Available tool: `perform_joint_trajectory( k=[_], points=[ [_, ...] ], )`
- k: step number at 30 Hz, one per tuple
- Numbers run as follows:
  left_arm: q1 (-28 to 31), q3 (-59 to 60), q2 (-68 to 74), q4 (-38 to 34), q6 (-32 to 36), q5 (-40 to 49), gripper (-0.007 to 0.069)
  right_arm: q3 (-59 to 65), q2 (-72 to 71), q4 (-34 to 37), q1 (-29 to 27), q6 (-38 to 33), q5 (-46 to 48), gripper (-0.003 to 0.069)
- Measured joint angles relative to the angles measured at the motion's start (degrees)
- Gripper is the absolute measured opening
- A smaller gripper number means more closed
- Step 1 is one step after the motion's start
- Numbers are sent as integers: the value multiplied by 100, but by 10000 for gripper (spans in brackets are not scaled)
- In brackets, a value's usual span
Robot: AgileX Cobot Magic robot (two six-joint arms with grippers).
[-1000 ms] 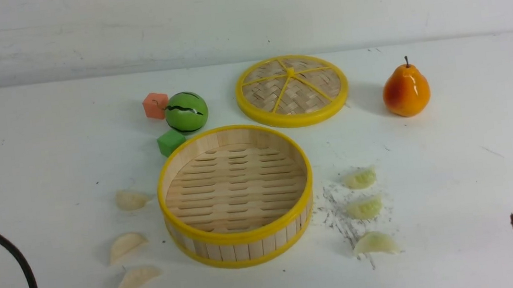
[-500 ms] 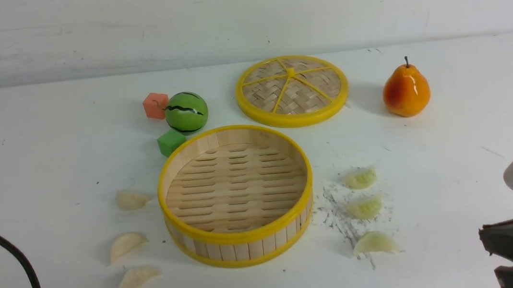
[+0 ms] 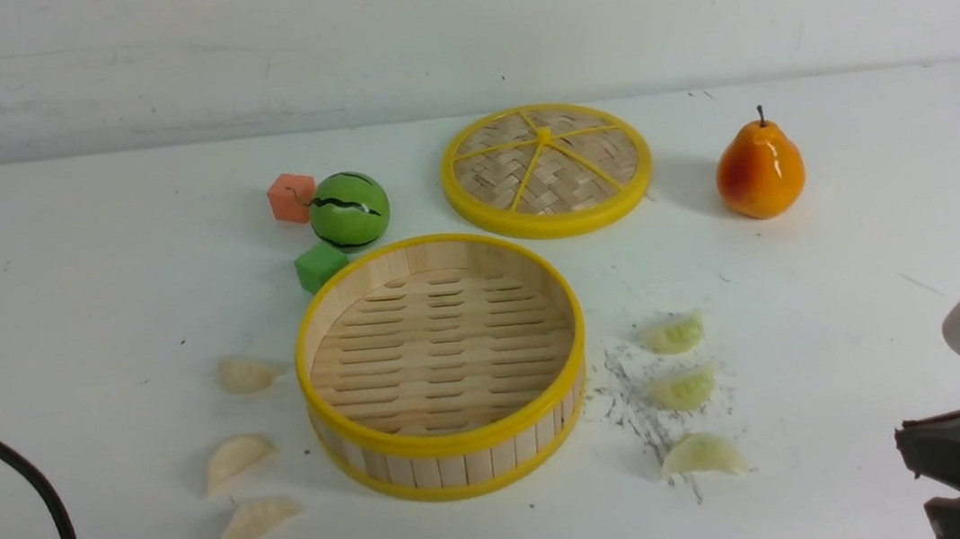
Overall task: Put the dumplings into the steamer on the white table.
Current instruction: 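Reach for and grasp a dumpling on the table with the left gripper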
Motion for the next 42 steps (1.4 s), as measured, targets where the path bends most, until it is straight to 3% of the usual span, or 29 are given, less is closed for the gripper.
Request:
perform_joint_trajectory(
  k=[42],
  points=[
    [0,0,0,-5,0,13,-15,-5,0,91,0,0,0,31]
  ],
)
